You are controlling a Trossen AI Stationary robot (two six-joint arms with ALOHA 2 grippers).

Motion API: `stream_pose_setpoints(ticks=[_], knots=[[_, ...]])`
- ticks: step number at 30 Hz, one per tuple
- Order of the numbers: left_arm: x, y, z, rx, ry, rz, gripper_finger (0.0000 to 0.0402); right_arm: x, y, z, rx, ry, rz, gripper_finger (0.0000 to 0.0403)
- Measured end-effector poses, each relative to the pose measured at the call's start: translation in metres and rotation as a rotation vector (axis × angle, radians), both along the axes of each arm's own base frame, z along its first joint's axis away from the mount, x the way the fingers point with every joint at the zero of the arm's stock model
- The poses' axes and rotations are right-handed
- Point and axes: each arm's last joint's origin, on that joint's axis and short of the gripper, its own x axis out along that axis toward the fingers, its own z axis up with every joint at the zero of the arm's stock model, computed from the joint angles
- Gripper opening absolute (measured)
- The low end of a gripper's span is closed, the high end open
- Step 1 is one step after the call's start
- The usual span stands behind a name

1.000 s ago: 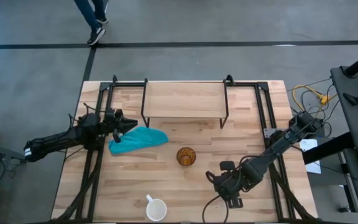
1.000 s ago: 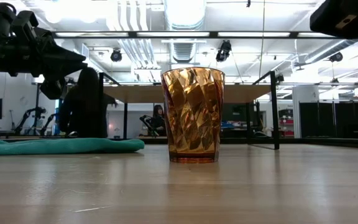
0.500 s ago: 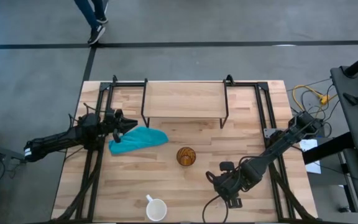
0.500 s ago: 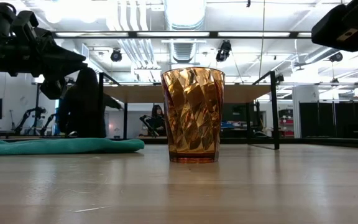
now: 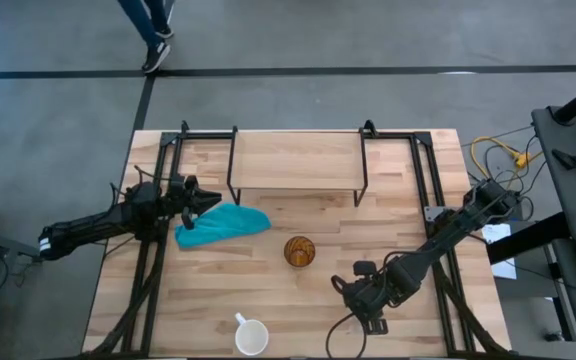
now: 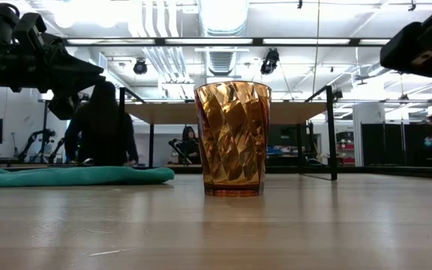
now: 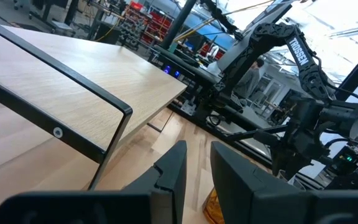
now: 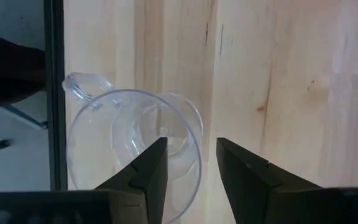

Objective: Stack small to large cups/mugs on shelf
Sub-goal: Put the transparent mug on the shelf

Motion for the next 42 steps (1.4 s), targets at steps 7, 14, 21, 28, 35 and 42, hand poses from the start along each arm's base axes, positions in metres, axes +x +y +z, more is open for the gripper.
stream_pose_setpoints(ticks=[7, 14, 21, 28, 35, 42], knots=[[0.0, 0.0, 0.0, 0.0, 0.0, 0.0, 0.0059, 0.0006, 0.0005, 0.0014, 0.003, -0.003, 0.0, 0.0132], [0.0, 0.0, 0.0, 0.0, 0.0, 0.0, 0.0059, 0.0006, 0.0003, 0.0012, 0.001, -0.004, -0.001, 0.0131], [0.0, 0.0, 0.0, 0.0, 0.0, 0.0, 0.0059, 0.0007, 0.0, 0.0011, -0.007, -0.009, -0.004, 0.01], [0.0, 0.0, 0.0, 0.0, 0.0, 0.0, 0.0059, 0.0007, -0.0003, 0.0012, -0.011, -0.011, -0.005, 0.0058], [0.0, 0.0, 0.0, 0.0, 0.0, 0.0, 0.0059, 0.0012, -0.0015, 0.001, -0.046, -0.033, -0.018, 0.0028], [0.0, 0.0, 0.0, 0.0, 0.0, 0.0, 0.0059, 0.0011, -0.0019, 0.0009, -0.053, -0.034, -0.013, 0.001]])
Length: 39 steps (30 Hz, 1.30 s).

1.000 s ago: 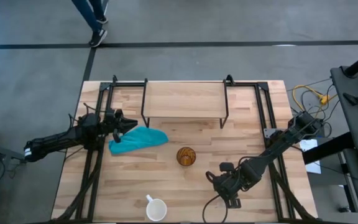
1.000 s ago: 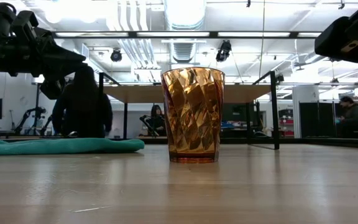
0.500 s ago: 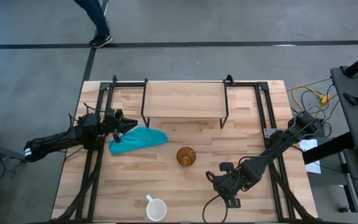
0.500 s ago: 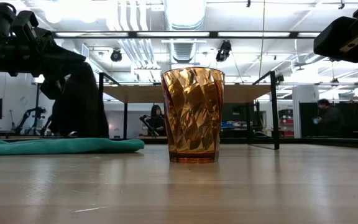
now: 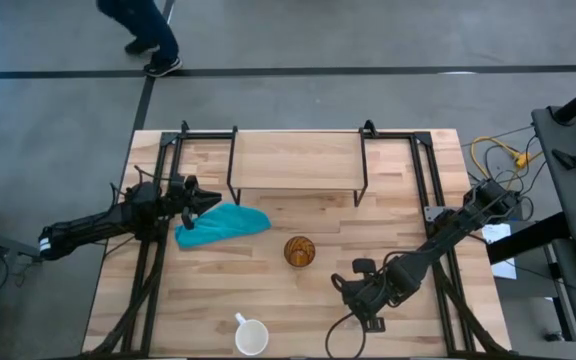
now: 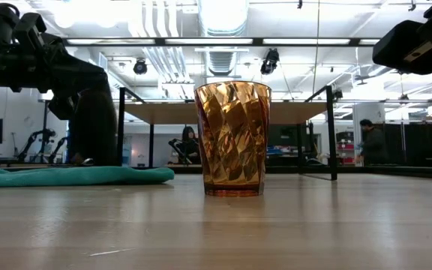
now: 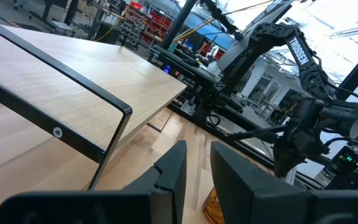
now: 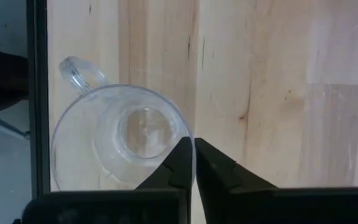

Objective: Stack small to large cups/mugs on shelf
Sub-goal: Put the transparent mug on the shelf

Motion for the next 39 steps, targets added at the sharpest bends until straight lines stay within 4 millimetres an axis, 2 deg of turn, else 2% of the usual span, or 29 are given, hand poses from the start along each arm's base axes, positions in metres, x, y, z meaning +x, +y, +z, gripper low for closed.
stream_pose_setpoints(ticks=[8, 12, 18, 27, 33, 39], knots=[[0.0, 0.0, 0.0, 0.0, 0.0, 0.001, 0.0059, -0.002, -0.003, 0.002, -0.012, 0.012, 0.002, 0.0009], [0.0, 0.0, 0.0, 0.0, 0.0, 0.001, 0.0059, -0.006, -0.012, 0.01, -0.069, 0.072, 0.017, 0.0009], [0.0, 0.0, 0.0, 0.0, -0.001, 0.001, 0.0059, -0.006, -0.032, 0.046, -0.237, 0.155, 0.021, 0.0009], [0.0, 0.0, 0.0, 0.0, 0.0, 0.001, 0.0059, 0.012, -0.063, 0.104, -0.292, 0.114, 0.016, 0.0009], [0.0, 0.0, 0.0, 0.0, 0.0, 0.0, 0.0059, 0.016, -0.1, 0.147, -0.414, 0.092, -0.098, 0.0009], [0.0, 0.0, 0.0, 0.0, -0.001, 0.0, 0.0059, 0.021, -0.147, 0.196, -0.385, -0.085, -0.2, 0.0009]])
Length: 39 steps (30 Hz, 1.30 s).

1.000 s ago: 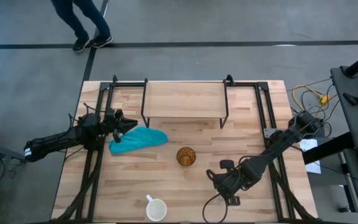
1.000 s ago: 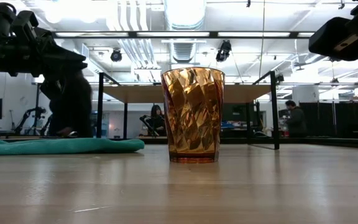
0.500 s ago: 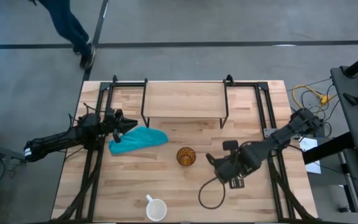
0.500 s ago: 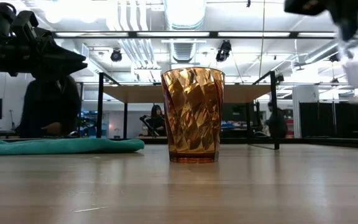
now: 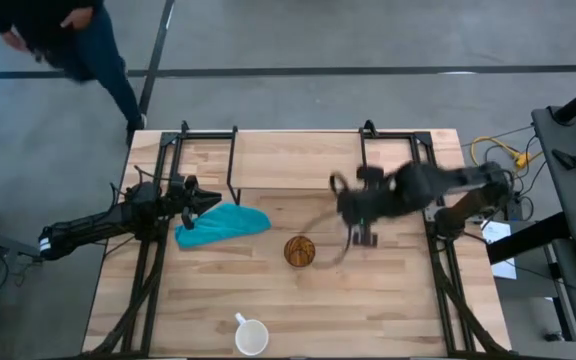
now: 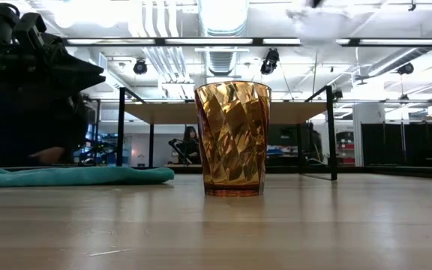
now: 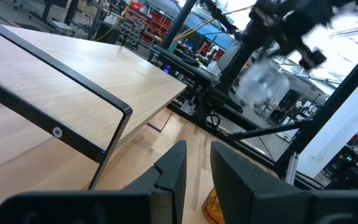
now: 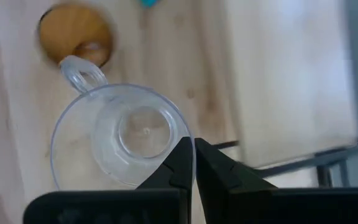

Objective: Stack small to large cups/mugs on shelf
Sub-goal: Put the transparent mug on the shelf

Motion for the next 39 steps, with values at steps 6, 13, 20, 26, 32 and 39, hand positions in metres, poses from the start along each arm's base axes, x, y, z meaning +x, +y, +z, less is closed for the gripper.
stream_pose_setpoints(ticks=[6, 13, 20, 26, 32, 39], knots=[[0.0, 0.0, 0.0, 0.0, 0.0, 0.0, 0.0059, -0.01, -0.059, 0.04, -0.039, -0.112, -0.113, 0.0009], [0.0, 0.0, 0.0, 0.0, -0.001, 0.0, 0.0059, -0.024, -0.127, 0.051, 0.02, -0.124, -0.184, 0.0009], [0.0, 0.0, 0.0, 0.0, 0.001, 0.0, 0.0059, -0.022, -0.173, 0.025, 0.09, -0.024, -0.234, 0.0008], [0.0, 0.0, 0.0, 0.0, 0.0, 0.0, 0.0059, -0.001, -0.188, 0.008, 0.129, -0.005, -0.191, 0.0008], [0.0, 0.0, 0.0, 0.0, 0.0, 0.0, 0.0059, 0.018, -0.198, -0.017, 0.149, 0.106, -0.149, 0.0008], [0.0, 0.0, 0.0, 0.0, -0.001, 0.0, 0.0059, 0.029, -0.21, -0.034, 0.155, 0.163, -0.141, 0.0008]])
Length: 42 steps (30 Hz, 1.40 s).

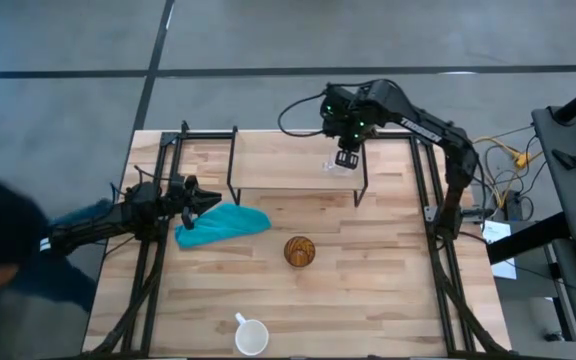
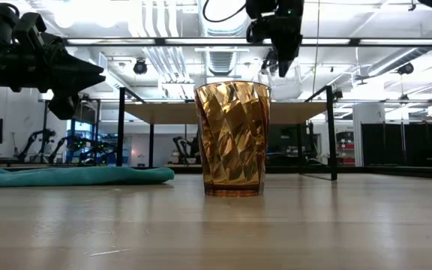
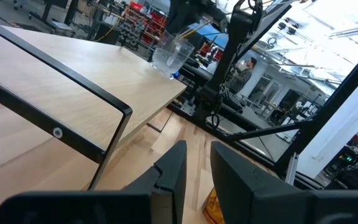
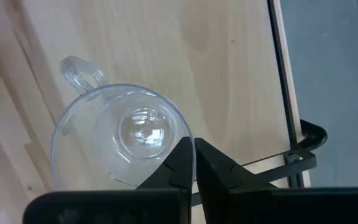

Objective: Stack small to large cups/mugs on shelf
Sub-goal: Put the transparent mug on the shelf

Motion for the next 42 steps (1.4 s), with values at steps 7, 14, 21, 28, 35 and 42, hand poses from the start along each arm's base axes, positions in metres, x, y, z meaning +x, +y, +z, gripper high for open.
stream_pose_setpoints(ticks=[7, 14, 21, 28, 35, 42], knots=[[0.0, 0.0, 0.0, 0.0, 0.0, 0.001, 0.0059, 0.0, -0.007, -0.001, -0.01, -0.01, 0.001, 0.0008], [0.0, 0.0, 0.0, 0.0, 0.001, 0.001, 0.0059, 0.0, -0.008, -0.001, -0.01, -0.008, 0.0, 0.0008], [0.0, 0.0, 0.0, 0.0, 0.001, 0.0, 0.0059, 0.0, -0.008, -0.002, -0.009, -0.007, 0.0, 0.0009], [0.0, 0.0, 0.0, 0.0, 0.001, 0.0, 0.0059, 0.0, -0.008, -0.002, -0.009, -0.007, 0.0, 0.0009], [0.0, 0.0, 0.0, 0.0, 0.001, 0.0, 0.0059, 0.0, -0.008, -0.009, 0.004, 0.017, 0.001, 0.0009], [0.0, 0.0, 0.0, 0.0, 0.002, 0.0, 0.0059, 0.0, -0.008, -0.011, 0.005, 0.023, 0.007, 0.001]])
